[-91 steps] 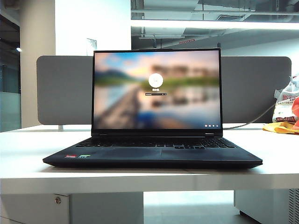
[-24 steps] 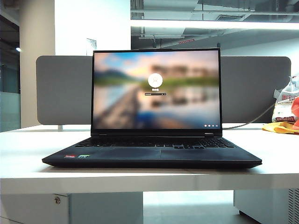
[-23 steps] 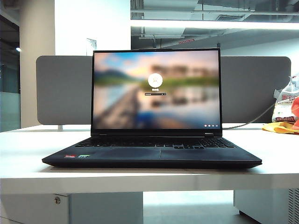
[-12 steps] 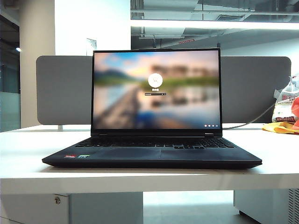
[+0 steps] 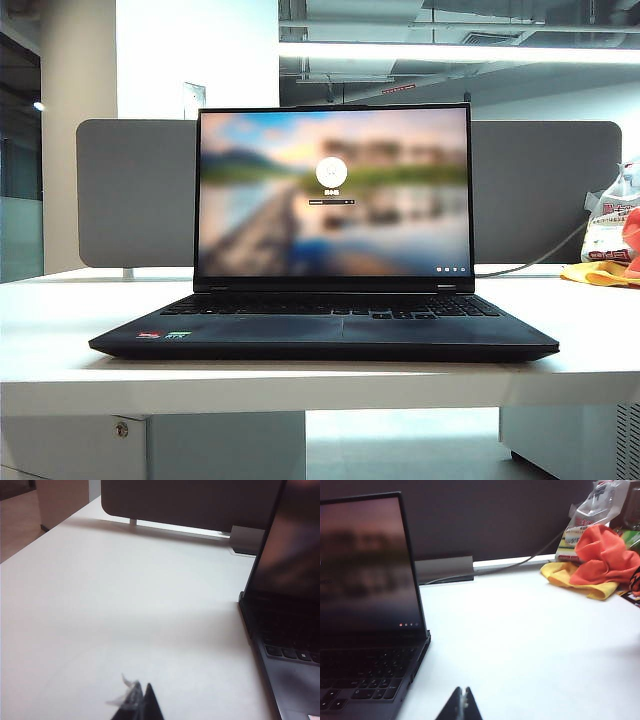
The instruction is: Open the lid of the laptop and use the keypad to enter the password "123".
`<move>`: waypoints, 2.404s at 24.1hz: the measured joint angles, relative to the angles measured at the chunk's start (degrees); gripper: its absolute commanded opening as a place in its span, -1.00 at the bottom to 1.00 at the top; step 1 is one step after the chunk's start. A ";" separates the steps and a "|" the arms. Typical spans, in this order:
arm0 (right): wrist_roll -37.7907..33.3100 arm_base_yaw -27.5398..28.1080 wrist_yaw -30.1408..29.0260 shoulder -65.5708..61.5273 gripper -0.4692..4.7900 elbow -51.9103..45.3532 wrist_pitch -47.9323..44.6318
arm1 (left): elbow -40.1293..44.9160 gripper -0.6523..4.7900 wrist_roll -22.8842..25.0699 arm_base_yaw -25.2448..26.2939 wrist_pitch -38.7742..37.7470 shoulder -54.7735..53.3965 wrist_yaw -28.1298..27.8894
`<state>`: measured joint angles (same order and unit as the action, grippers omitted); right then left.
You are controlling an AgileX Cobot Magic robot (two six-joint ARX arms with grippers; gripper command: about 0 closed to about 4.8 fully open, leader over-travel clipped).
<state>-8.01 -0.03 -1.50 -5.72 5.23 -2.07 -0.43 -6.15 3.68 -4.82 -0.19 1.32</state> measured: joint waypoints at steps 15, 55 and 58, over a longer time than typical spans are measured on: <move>0.28 0.55 -2.19 5.51 -0.82 -4.72 0.24 | 0.00 -0.78 0.00 0.00 -0.07 0.00 0.00; 9.77 0.87 2.62 5.57 -0.82 -4.72 8.81 | 0.00 -0.78 -0.02 0.00 -0.11 0.00 0.00; 9.77 0.87 2.62 5.57 -0.82 -4.72 8.81 | 0.00 -0.78 -0.02 0.00 -0.11 0.00 0.00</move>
<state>1.76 0.84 1.13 -0.14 0.51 6.74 -0.43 -6.17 3.68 -4.93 -0.19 1.32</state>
